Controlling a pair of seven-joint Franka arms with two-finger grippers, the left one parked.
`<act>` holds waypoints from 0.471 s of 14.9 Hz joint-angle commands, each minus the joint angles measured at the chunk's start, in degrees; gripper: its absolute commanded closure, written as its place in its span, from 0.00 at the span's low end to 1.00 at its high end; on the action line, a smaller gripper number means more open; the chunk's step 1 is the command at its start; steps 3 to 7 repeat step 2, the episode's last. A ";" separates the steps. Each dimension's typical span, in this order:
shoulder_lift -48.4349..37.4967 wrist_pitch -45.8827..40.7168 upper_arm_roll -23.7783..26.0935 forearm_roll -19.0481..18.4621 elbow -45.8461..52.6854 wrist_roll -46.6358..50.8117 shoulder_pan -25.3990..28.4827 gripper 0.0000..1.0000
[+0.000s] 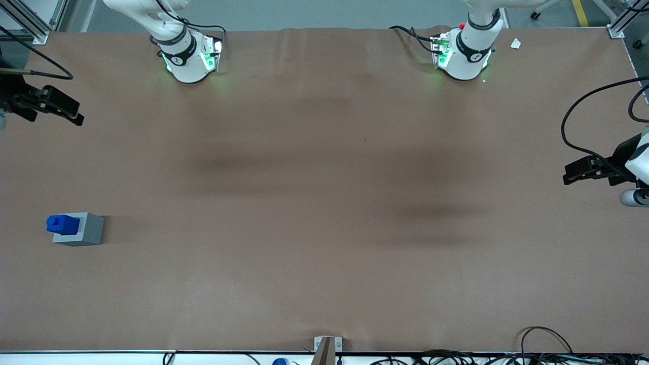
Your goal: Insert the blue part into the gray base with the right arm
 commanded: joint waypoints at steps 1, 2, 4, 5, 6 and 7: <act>-0.90 -0.85 -0.43 0.31 0.67 1.36 -0.53 0.00; -0.81 -0.76 -0.43 0.31 0.67 1.10 -1.05 0.00; -0.81 -0.76 -0.43 0.31 0.67 1.10 -1.05 0.00; -0.81 -0.76 -0.43 0.31 0.67 1.10 -1.05 0.00; -0.81 -0.76 -0.43 0.31 0.67 1.10 -1.05 0.00; -0.81 -0.76 -0.43 0.31 0.67 1.10 -1.05 0.00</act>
